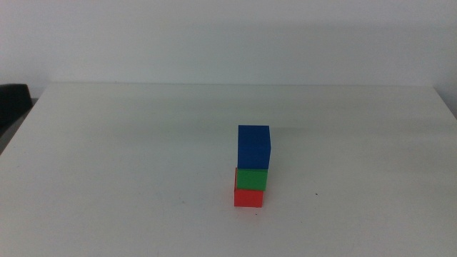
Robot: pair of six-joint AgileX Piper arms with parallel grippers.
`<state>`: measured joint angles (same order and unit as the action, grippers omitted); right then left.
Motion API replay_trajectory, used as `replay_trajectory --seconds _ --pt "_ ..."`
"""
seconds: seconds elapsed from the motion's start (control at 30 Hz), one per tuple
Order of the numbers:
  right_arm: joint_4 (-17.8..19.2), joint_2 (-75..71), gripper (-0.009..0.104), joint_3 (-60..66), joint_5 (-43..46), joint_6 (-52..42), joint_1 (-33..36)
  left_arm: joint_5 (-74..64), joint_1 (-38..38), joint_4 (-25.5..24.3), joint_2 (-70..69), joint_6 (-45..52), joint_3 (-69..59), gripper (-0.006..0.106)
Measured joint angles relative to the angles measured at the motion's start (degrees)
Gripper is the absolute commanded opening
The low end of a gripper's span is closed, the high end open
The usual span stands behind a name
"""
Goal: Stack red cubes first, then green, then blue cubes in a specific spot.
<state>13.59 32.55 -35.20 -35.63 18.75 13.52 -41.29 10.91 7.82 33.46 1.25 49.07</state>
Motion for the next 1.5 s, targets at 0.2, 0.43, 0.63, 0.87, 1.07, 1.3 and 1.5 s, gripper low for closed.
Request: replay_trajectory --seconds 0.2,0.43,0.63,0.87,1.07,1.3,1.5 --pt "0.1 0.0 0.093 0.1 0.2 0.0 0.0 2.0 0.0 -0.1 0.0 0.2 -0.1 0.094" --pt "0.1 0.0 0.093 0.1 0.2 0.0 0.0 2.7 0.0 -1.8 0.0 0.3 -0.1 0.094" --pt "0.2 0.0 0.093 0.1 0.2 0.0 0.0 2.7 0.0 -3.2 0.0 0.3 -0.1 0.094" --pt "-5.3 -2.4 0.093 3.7 4.9 0.0 -0.4 4.0 0.0 -3.8 -0.7 0.3 -1.2 0.094" --pt "-7.3 -13.7 0.093 16.2 18.1 -0.1 -6.9 16.7 0.0 -2.0 -11.5 0.3 -13.9 0.094" --pt "-8.6 -29.6 0.093 30.9 19.7 -0.1 -11.7 22.0 0.0 -1.8 -26.5 0.3 -33.8 0.094" --pt "-8.8 -32.3 0.093 35.0 19.6 -0.1 -12.0 24.9 0.0 -3.3 -32.8 0.3 -43.9 0.094"
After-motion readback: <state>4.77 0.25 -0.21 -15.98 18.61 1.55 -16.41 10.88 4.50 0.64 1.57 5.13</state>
